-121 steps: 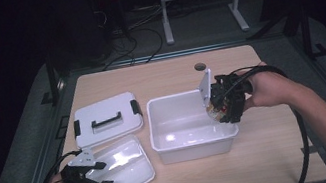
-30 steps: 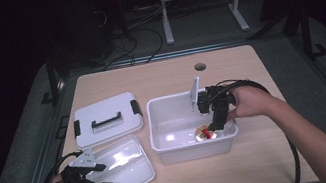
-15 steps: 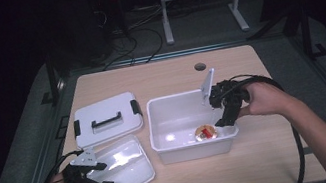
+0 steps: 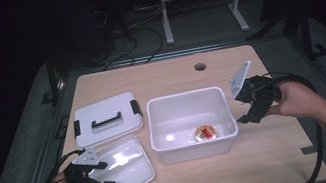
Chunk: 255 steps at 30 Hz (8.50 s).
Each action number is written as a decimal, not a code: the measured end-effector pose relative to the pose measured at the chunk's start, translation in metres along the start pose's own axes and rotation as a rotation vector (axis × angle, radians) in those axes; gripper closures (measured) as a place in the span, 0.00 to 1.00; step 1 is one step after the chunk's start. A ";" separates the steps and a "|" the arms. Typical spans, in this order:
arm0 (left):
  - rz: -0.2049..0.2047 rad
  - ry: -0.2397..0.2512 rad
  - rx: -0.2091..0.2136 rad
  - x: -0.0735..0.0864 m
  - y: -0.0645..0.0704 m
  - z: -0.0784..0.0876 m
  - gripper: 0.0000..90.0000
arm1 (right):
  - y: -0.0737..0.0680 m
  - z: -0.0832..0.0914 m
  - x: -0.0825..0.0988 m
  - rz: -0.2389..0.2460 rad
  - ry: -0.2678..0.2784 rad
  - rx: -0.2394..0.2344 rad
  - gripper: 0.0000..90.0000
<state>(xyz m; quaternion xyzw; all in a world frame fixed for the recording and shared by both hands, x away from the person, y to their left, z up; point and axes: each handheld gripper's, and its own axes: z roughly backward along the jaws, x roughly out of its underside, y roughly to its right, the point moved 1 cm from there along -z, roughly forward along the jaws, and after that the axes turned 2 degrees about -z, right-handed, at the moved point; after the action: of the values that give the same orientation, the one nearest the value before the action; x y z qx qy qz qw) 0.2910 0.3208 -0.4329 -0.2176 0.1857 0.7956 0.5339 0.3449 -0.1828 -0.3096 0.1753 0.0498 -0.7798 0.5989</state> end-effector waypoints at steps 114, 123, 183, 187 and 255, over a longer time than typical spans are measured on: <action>-0.092 -0.080 -0.039 -0.062 0.007 0.094 0.99 | -0.061 -0.080 0.148 -0.421 0.237 0.068 0.22; -0.163 -0.066 -0.044 -0.101 0.010 0.107 0.99 | -0.060 -0.083 0.144 -0.417 0.228 0.065 0.22; -0.333 -0.094 0.103 -0.273 0.001 -0.010 0.99 | -0.057 -0.077 0.148 -0.424 0.264 0.065 0.21; -0.336 -0.086 0.109 -0.278 0.001 -0.018 0.99 | -0.058 -0.076 0.149 -0.427 0.266 0.065 0.21; -0.341 -0.123 0.103 -0.294 0.004 -0.075 0.95 | -0.059 -0.075 0.153 -0.432 0.277 0.056 0.22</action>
<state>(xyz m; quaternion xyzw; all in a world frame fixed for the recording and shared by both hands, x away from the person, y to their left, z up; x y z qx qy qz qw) 0.3971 0.0533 -0.3352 -0.1694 0.1538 0.6947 0.6820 0.2715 -0.2849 -0.4381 0.2823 0.1461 -0.8593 0.4007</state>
